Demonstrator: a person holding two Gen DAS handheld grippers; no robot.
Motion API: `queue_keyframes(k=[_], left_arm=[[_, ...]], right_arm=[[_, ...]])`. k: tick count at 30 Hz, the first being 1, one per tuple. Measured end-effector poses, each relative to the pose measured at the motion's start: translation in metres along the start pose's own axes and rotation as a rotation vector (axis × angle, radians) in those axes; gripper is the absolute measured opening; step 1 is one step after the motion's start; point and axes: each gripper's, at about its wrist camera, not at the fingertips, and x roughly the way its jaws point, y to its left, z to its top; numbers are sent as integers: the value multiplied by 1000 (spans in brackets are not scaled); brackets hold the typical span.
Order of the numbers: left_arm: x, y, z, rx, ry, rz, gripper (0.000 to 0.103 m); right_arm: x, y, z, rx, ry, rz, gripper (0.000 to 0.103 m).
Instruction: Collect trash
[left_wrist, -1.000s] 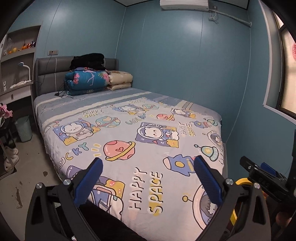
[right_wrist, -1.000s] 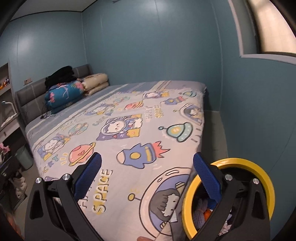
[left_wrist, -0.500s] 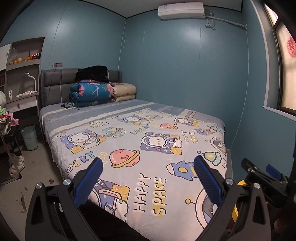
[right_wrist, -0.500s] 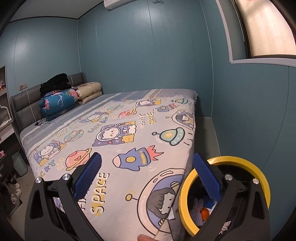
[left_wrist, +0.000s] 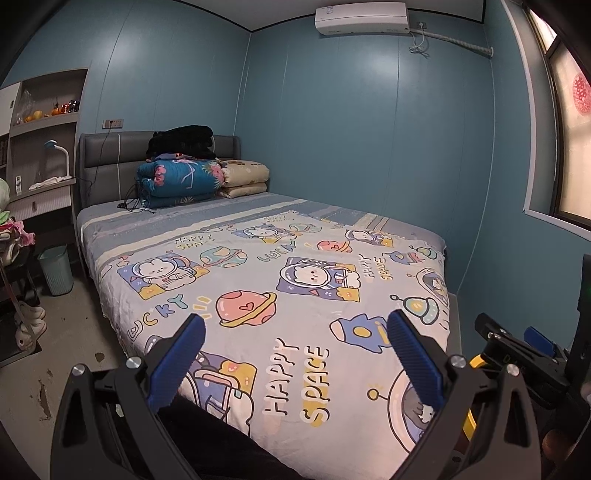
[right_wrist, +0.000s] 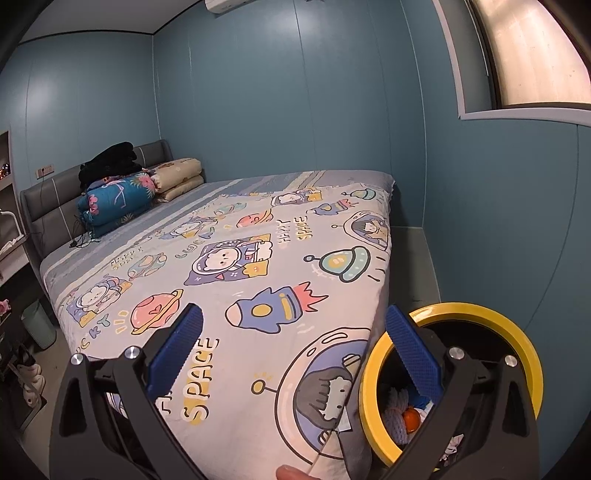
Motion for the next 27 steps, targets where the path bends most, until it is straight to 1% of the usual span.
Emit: queue_keyframes(k=[27], left_arm=[[3,0,-4,0,34,-17,95]], right_arm=[[7,-5,-6,28,53,-1,95]])
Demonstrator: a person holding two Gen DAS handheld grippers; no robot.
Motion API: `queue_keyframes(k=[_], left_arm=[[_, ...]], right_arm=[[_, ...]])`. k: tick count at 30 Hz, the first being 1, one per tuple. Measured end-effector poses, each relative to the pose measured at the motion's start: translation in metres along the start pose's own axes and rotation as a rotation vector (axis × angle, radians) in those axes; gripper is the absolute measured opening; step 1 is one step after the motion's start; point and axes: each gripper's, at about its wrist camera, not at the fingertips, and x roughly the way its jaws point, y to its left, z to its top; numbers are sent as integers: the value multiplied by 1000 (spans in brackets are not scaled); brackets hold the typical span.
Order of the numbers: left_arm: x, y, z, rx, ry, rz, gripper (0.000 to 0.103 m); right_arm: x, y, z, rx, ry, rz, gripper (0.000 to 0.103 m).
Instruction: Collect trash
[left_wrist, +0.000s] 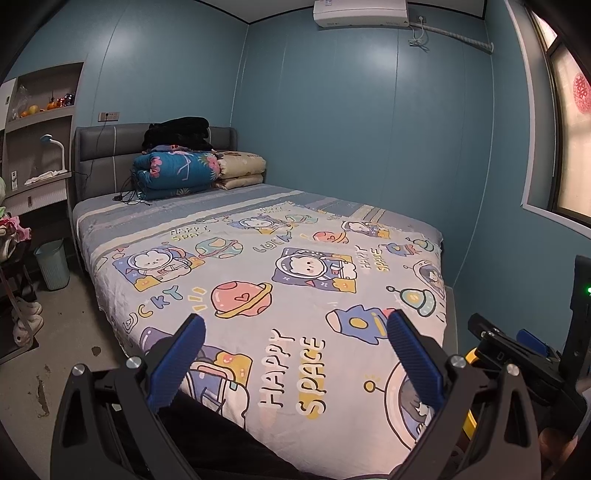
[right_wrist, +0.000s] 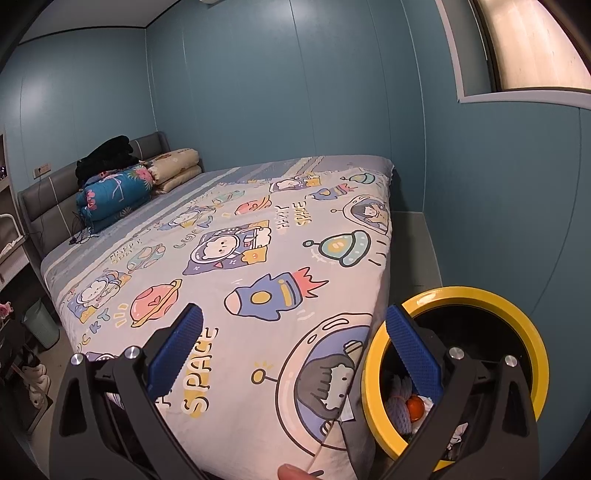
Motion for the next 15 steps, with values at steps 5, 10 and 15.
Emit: queue_keyframes(k=[5,10,15], left_arm=[[1,-1,0,2,5,-2,95],[3,-2,-1,4,12,-6,95],[3,-2,-2,5,14,-9,95]], right_arm=[[1,-1,-1,2,2,-3,95],[2,-2,-2,5,8,-3,95],[2,-2,-2,6,8,-4,95]])
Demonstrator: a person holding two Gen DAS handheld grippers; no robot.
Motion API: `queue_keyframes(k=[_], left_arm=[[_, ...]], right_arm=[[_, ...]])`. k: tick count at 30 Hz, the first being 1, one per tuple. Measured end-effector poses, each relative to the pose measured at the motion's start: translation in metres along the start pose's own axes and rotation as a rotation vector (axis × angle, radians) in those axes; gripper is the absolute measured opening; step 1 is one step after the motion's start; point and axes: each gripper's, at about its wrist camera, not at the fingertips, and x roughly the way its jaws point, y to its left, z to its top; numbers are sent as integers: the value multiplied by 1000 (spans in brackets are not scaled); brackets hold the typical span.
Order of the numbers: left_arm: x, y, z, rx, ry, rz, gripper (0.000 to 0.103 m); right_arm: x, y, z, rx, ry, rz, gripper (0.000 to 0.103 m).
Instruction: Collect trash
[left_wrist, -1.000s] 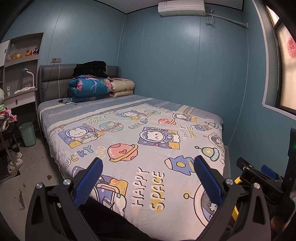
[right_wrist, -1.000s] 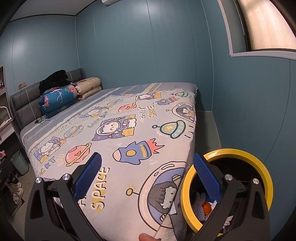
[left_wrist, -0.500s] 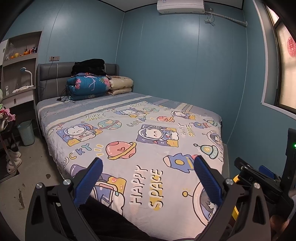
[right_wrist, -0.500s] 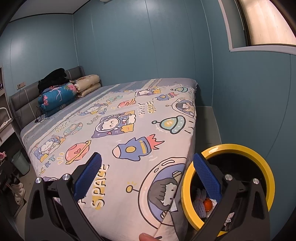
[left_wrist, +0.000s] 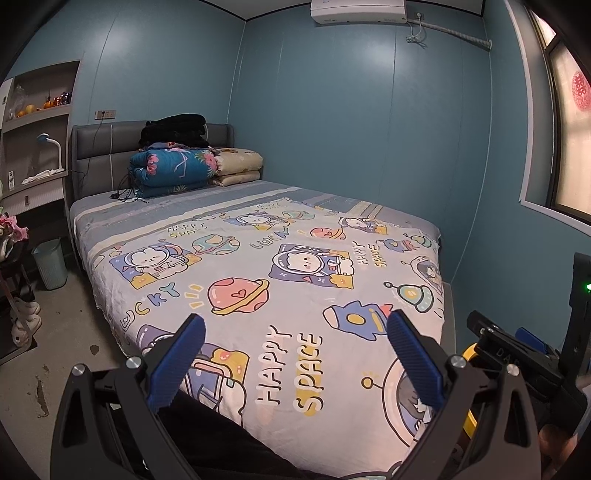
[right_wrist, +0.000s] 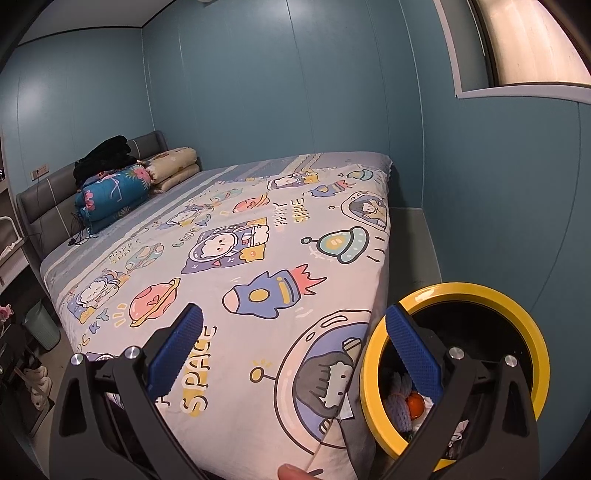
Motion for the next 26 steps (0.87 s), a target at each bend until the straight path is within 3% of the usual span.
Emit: queue_keyframes(k=[26], left_arm=[[4,-3,-1,16,20,-2,95]], right_arm=[[2,3,-3,17,21,3,95]])
